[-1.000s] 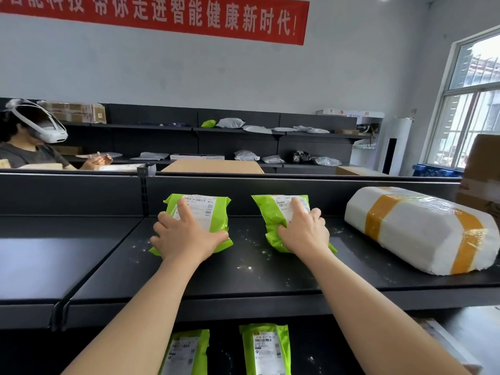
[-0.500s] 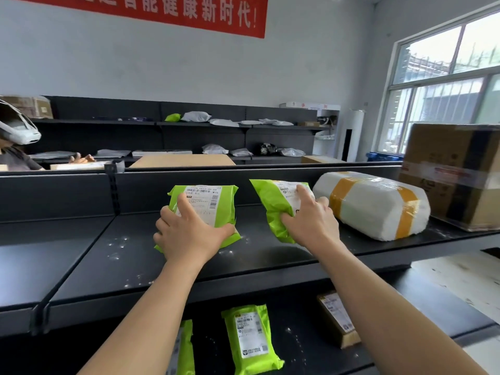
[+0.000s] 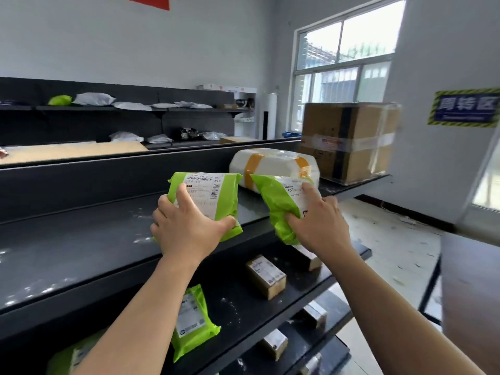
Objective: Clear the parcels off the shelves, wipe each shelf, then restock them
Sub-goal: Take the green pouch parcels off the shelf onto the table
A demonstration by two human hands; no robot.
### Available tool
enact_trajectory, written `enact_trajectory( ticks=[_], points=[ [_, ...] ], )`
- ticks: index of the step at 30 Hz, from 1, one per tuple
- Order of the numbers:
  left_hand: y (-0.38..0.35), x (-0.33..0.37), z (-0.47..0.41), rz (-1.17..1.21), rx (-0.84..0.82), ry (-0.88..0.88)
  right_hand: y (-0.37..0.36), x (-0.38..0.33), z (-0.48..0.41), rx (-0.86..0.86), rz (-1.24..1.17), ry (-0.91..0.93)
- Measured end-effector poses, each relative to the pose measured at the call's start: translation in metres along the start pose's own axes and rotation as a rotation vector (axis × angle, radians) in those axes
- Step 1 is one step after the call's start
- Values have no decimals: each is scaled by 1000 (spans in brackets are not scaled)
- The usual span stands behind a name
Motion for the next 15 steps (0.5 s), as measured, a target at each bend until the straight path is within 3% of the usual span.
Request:
enact_trajectory(
  ticks=[15],
  points=[
    [-112,213,105,133,-247,-281,152,217,50,185,144,-333]
  ],
)
Point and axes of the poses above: each hand's wrist, its own z-axis away from the middle knuckle, its own y-axis out of the back of the hand, x = y × z, the point moved 9 cm from there along -z, towards the middle knuckle, and after that the axes turned 5 degrees about -z, right-handed, at the moved point
